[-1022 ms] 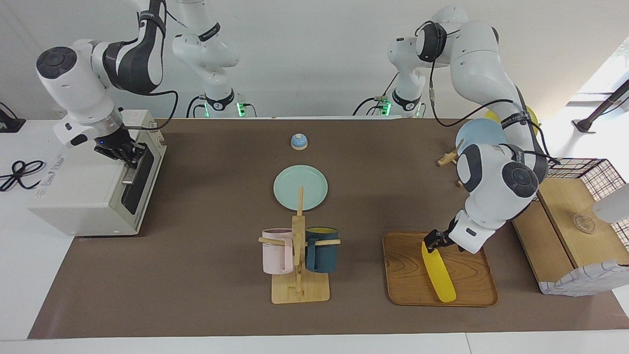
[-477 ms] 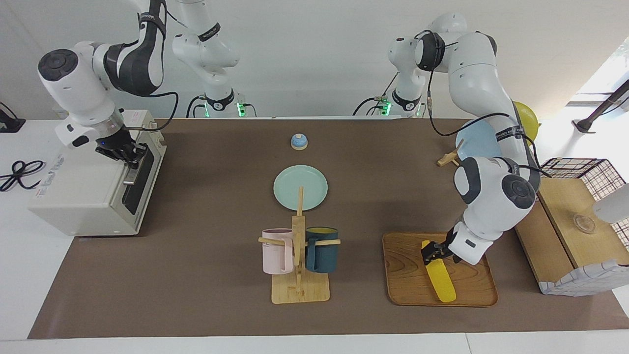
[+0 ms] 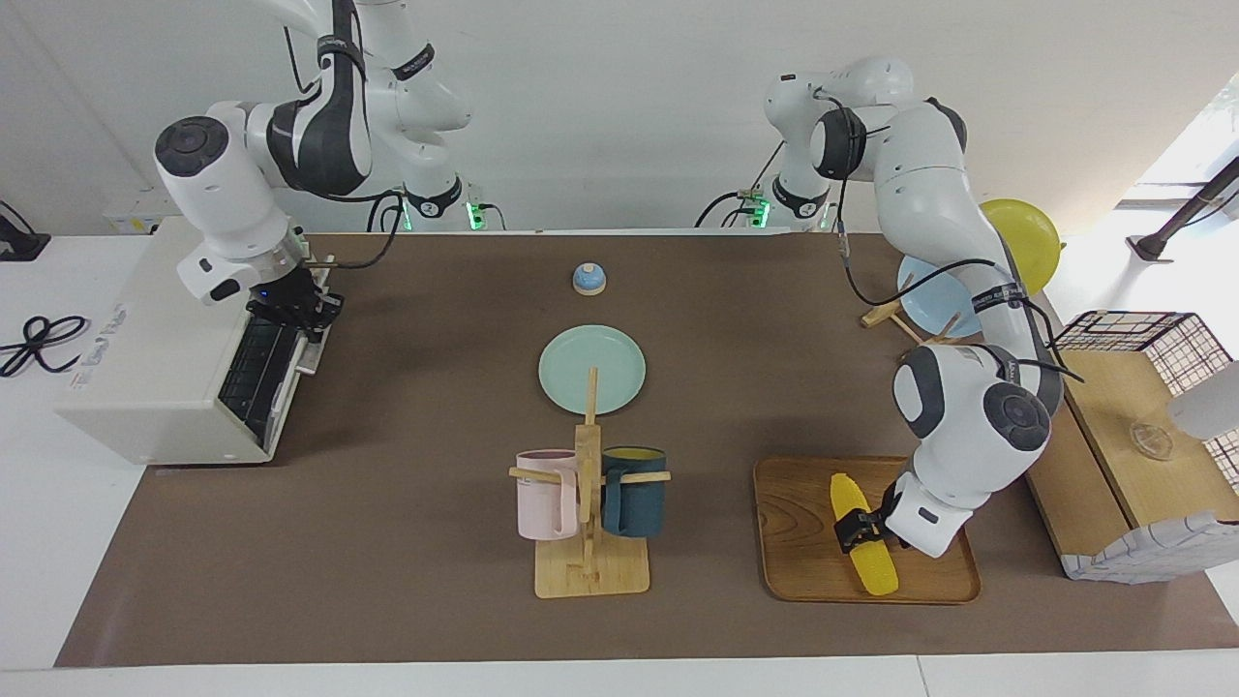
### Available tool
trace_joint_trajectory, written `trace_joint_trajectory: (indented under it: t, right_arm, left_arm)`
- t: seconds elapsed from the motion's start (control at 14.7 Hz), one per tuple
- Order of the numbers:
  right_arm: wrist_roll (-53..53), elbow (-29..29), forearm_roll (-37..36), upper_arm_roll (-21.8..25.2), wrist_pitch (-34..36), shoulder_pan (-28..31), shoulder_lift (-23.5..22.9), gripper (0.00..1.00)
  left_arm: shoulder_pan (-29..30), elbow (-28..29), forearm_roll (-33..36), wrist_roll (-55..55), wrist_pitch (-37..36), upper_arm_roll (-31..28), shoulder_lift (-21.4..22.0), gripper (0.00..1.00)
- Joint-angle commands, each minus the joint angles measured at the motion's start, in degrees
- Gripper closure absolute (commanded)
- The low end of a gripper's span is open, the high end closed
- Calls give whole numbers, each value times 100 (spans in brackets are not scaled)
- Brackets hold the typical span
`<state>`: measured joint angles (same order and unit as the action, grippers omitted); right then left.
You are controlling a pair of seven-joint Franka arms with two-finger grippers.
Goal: Put corn in oven
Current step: 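Grasp the corn with the left gripper while the right gripper opens the oven door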
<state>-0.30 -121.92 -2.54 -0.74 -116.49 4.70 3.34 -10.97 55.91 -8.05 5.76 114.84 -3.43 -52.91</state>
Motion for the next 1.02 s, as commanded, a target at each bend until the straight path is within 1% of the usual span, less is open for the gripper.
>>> trace_joint_trajectory:
  t: [0.0, 0.14, 0.2, 0.27, 0.41, 0.48, 0.54, 0.61, 0.68, 0.75, 0.89, 0.95]
  right_arm:
    - [118, -411, -10, 3, -698, 31, -167, 100]
    - [205, -411, -1, 3, -752, 31, -342, 100]
    - [241, -429, -1, 3, -917, 31, -430, 100]
    - [241, -490, -1, -5, -1058, 31, -492, 100]
    - [293, -665, -1, -32, -1383, 13, -527, 100]
    - [433, -779, 8, -32, -1541, -152, -536, 100]
    - [643, -920, 8, -32, -1752, -284, -545, 100]
    - [767, -1034, 8, -32, -1963, -303, -571, 100]
    - [786, -1105, 8, -32, -2113, -312, -632, 100]
    - [786, -1141, -1, -32, -2193, -312, -676, 100]
    - [786, -1141, 8, -32, -2211, -242, -817, 100]
    - [795, -1141, 8, -32, -2307, -224, -887, 100]
  left_arm:
    - [-195, -256, -48, 30, 56, -324, -211, 0]
    - [-274, -256, 48, 30, 56, -386, -211, 0]
    - [-274, -256, 84, 30, 56, -377, -211, 0]
    - [-274, -256, 84, 30, 56, -377, -211, 6]
    - [-274, -247, 84, 30, 64, -369, -211, 28]
    - [-283, -247, 84, 30, 91, -360, -211, 46]
    - [-274, -230, 76, 30, 108, -360, -202, 62]
    - [-274, -203, 84, 30, 108, -360, -193, 75]
    - [-274, -195, 84, 30, 100, -360, -193, 90]
    - [-274, -194, 76, 30, 65, -360, -185, 100]
    - [-274, -186, 32, 39, -5, -351, -115, 100]
    - [-283, -133, 5, 39, -110, -325, 25, 100]
